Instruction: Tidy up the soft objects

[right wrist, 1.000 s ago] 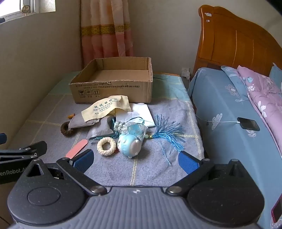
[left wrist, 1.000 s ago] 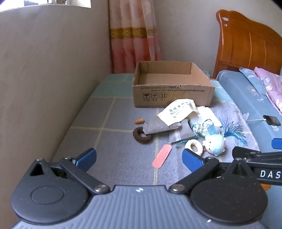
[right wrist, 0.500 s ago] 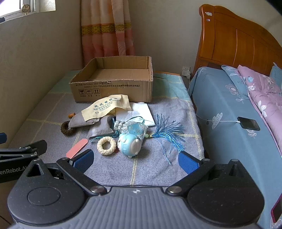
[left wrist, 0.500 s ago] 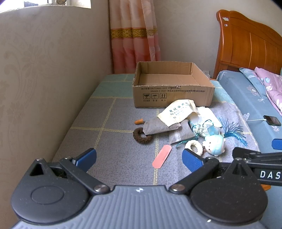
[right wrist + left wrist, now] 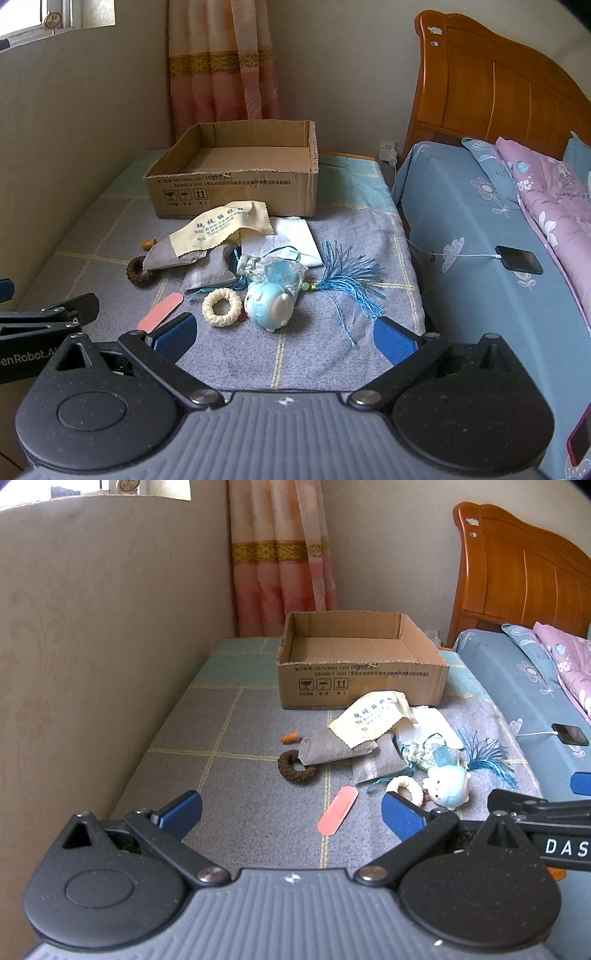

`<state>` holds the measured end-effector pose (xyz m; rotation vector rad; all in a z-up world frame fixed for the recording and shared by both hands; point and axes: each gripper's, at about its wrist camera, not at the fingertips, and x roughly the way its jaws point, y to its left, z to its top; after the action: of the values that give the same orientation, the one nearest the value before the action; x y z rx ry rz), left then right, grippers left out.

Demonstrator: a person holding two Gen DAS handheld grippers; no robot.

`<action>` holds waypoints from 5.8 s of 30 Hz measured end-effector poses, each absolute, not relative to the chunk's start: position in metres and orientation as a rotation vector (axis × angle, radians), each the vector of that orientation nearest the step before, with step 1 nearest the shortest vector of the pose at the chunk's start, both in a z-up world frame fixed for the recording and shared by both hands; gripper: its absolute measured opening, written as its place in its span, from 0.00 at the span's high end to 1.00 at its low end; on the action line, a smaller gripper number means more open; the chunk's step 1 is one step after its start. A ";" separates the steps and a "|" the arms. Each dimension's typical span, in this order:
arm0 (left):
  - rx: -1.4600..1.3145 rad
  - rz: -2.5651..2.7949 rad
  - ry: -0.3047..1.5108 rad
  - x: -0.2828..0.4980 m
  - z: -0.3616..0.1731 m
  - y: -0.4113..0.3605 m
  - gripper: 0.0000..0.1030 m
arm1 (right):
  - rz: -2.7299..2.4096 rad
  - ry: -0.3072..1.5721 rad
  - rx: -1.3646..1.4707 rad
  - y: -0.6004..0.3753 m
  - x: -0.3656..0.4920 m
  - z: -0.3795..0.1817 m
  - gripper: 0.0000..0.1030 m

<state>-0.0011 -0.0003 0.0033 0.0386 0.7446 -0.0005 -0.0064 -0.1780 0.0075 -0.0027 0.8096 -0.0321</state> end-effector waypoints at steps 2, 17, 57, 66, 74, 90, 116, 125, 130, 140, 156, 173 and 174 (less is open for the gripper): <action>0.038 -0.001 0.743 -0.001 0.003 0.000 0.01 | -0.033 0.811 -0.005 -0.178 -0.006 0.008 0.00; 0.036 0.001 0.740 -0.002 0.004 -0.001 0.01 | -0.038 0.804 -0.007 -0.177 -0.008 0.009 0.00; 0.091 -0.043 0.700 0.007 0.001 -0.008 0.01 | -0.033 0.789 -0.029 -0.181 -0.001 0.007 0.00; 0.094 -0.149 0.774 0.023 -0.021 -0.005 0.01 | -0.001 0.816 -0.036 -0.185 0.009 -0.004 0.00; 0.107 -0.174 0.907 0.043 -0.055 -0.008 0.01 | 0.031 0.857 0.005 -0.200 0.019 -0.023 0.00; 0.153 -0.265 0.970 0.071 -0.096 -0.021 0.00 | 0.032 0.976 -0.057 -0.215 0.045 -0.090 0.00; 0.235 -0.502 0.877 0.082 -0.089 -0.009 0.43 | 0.120 0.927 -0.075 -0.211 0.048 -0.101 0.00; 0.233 -0.528 0.869 0.084 -0.089 -0.010 0.70 | 0.119 0.927 -0.075 -0.211 0.048 -0.101 0.00; 0.229 -0.524 0.867 0.086 -0.088 -0.011 0.82 | 0.117 0.920 -0.076 -0.210 0.047 -0.101 0.00; 0.183 -0.473 0.880 0.079 -0.087 0.002 0.84 | 0.133 0.906 -0.092 -0.209 0.045 -0.101 0.00; 0.144 -0.445 0.873 0.074 -0.088 0.006 0.83 | 0.300 0.771 -0.250 -0.186 0.066 -0.085 0.43; 0.172 -0.477 0.854 0.070 -0.076 0.005 0.84 | 0.294 0.777 -0.234 -0.189 0.052 -0.072 0.53; 0.179 -0.480 0.852 0.069 -0.073 0.004 0.84 | 0.300 0.776 -0.243 -0.189 0.051 -0.070 0.53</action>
<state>0.0693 0.0043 -0.0726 0.1791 0.8525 -0.4801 0.0511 -0.1887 -0.0700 -0.2431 0.7763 0.2998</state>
